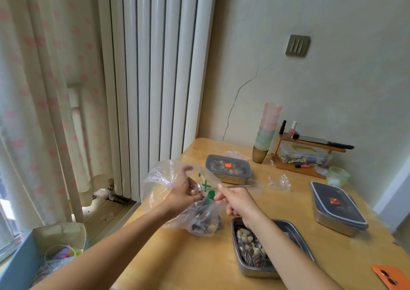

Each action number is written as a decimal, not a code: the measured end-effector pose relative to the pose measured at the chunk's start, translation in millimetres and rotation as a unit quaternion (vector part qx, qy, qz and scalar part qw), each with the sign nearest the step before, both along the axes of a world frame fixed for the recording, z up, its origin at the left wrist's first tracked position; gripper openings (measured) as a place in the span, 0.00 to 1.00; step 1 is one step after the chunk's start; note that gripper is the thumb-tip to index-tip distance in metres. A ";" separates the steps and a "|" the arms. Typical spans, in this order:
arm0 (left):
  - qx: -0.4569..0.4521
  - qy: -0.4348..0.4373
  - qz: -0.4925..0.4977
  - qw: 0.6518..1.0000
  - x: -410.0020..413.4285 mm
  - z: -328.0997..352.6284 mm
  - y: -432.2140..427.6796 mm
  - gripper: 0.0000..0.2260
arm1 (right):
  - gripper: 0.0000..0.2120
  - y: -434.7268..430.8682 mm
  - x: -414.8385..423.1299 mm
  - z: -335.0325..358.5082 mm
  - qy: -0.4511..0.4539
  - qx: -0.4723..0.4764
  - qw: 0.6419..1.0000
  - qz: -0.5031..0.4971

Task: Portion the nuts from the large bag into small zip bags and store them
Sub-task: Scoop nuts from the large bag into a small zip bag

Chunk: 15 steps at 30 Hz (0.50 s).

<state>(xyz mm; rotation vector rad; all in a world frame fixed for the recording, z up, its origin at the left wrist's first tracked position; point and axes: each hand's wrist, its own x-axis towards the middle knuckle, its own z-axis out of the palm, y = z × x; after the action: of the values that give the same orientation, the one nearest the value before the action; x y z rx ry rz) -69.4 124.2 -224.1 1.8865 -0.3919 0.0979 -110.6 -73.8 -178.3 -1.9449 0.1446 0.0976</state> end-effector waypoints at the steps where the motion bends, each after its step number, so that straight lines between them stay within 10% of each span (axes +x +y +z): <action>1: 0.004 0.003 -0.008 1.000 0.0 2.0 1.3 0.35 | 0.19 3.3 -1.1 1.9 -0.018 -0.008 1.000 0.021; 10: 0.018 0.021 -0.072 0.997 -5.5 11.3 8.6 0.36 | 0.14 35.3 2.8 4.8 -0.097 0.005 0.994 0.056; 15: 0.016 0.024 -0.085 0.996 -4.1 6.7 9.7 0.39 | 0.12 43.4 2.2 0.9 -0.125 -0.164 0.975 0.085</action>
<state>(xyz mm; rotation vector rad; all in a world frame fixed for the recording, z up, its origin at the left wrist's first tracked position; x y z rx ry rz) -73.5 134.0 -217.4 1.8758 -0.5220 -0.0671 -108.4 -30.4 -177.3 -2.2778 -0.1847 -0.0640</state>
